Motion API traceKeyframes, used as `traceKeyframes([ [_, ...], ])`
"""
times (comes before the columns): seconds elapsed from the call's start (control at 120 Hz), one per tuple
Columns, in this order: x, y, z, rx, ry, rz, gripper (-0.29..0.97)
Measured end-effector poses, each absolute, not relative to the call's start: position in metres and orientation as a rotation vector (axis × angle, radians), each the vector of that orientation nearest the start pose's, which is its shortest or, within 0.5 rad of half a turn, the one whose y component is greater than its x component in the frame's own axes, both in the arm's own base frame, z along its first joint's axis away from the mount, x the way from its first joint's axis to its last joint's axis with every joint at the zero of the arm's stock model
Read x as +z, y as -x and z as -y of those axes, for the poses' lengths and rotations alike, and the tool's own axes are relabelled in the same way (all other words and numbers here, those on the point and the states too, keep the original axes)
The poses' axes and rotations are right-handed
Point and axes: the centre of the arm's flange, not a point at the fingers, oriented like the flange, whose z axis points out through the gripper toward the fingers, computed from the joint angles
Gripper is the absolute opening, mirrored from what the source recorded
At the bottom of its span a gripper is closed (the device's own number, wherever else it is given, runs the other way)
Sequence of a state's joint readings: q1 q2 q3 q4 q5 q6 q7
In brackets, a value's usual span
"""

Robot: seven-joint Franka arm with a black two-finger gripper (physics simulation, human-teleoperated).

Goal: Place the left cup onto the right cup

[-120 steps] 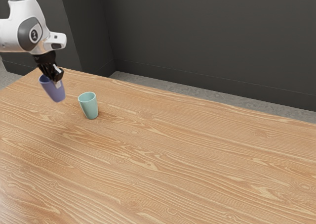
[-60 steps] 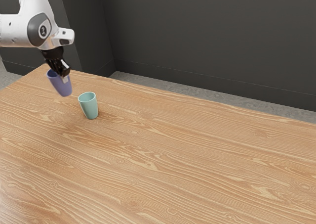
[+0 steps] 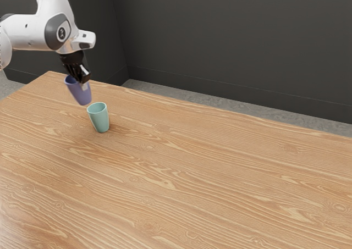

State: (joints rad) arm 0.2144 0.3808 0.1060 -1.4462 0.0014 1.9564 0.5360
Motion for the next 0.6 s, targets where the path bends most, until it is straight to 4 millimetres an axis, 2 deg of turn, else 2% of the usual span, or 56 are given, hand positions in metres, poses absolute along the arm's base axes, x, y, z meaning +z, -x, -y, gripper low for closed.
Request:
traceKeyframes([
  [0.3,0.472,-0.670,-0.201,-0.148,3.030,-0.368,-0.11],
  [0.6,0.468,-0.679,-0.205,-0.151,3.027,-0.366,-0.11],
])
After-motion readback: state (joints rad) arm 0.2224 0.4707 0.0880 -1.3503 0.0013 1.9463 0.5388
